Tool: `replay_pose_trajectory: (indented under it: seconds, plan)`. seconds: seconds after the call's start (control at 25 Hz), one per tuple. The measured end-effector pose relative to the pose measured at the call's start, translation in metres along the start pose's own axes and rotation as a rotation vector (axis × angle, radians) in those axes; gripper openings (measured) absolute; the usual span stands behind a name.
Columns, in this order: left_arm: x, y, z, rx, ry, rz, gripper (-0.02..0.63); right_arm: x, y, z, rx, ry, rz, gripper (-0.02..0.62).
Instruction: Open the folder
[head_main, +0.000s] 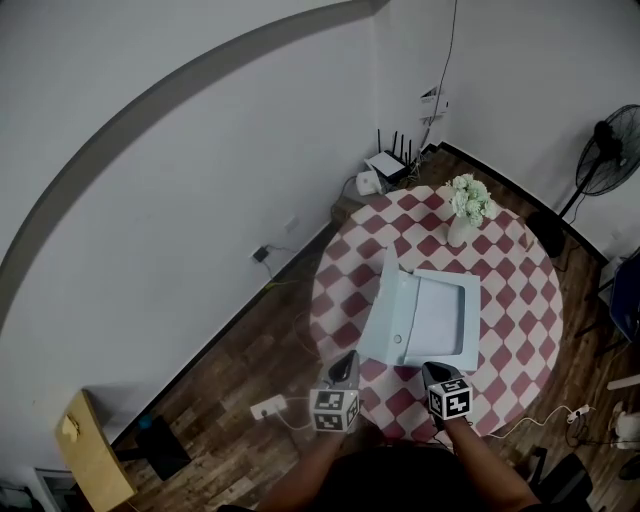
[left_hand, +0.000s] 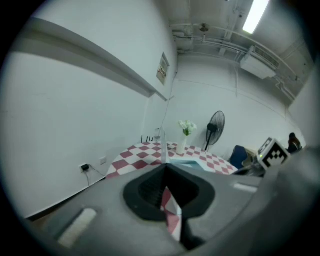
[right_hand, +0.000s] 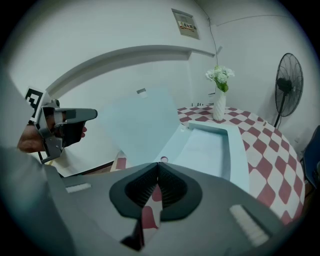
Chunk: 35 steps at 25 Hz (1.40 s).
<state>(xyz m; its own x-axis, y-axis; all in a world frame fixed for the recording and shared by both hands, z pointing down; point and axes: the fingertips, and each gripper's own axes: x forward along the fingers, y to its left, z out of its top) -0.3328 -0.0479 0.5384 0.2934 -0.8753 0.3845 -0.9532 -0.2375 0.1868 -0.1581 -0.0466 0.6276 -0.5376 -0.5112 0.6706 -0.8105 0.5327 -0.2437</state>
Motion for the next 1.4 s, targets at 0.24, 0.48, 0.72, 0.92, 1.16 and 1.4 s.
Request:
replay_pose_trajectory:
  seconds: [0.24, 0.48, 0.72, 0.92, 1.16, 1.4]
  plan:
    - [-0.001, 0.06, -0.025, 0.0, 0.038, 0.063, 0.0, 0.024, 0.034, 0.014, -0.017, 0.001, -0.012, 0.002]
    - [0.004, 0.111, -0.058, -0.012, 0.115, 0.114, 0.0, 0.048, 0.066, 0.018, -0.015, 0.028, 0.003, 0.002]
    - [0.019, 0.153, -0.095, -0.064, 0.204, 0.141, 0.0, 0.063, 0.086, 0.026, -0.027, 0.041, -0.001, 0.002]
    - [0.032, 0.176, -0.125, -0.063, 0.281, 0.149, -0.001, 0.07, 0.088, 0.02, -0.026, 0.06, -0.011, 0.003]
    - [0.044, 0.181, -0.156, -0.06, 0.343, 0.138, 0.0, 0.07, 0.094, 0.008, -0.004, 0.061, -0.019, 0.002]
    - [0.04, 0.155, -0.144, -0.06, 0.305, 0.112, -0.001, 0.047, 0.078, -0.002, 0.021, 0.036, -0.047, 0.002]
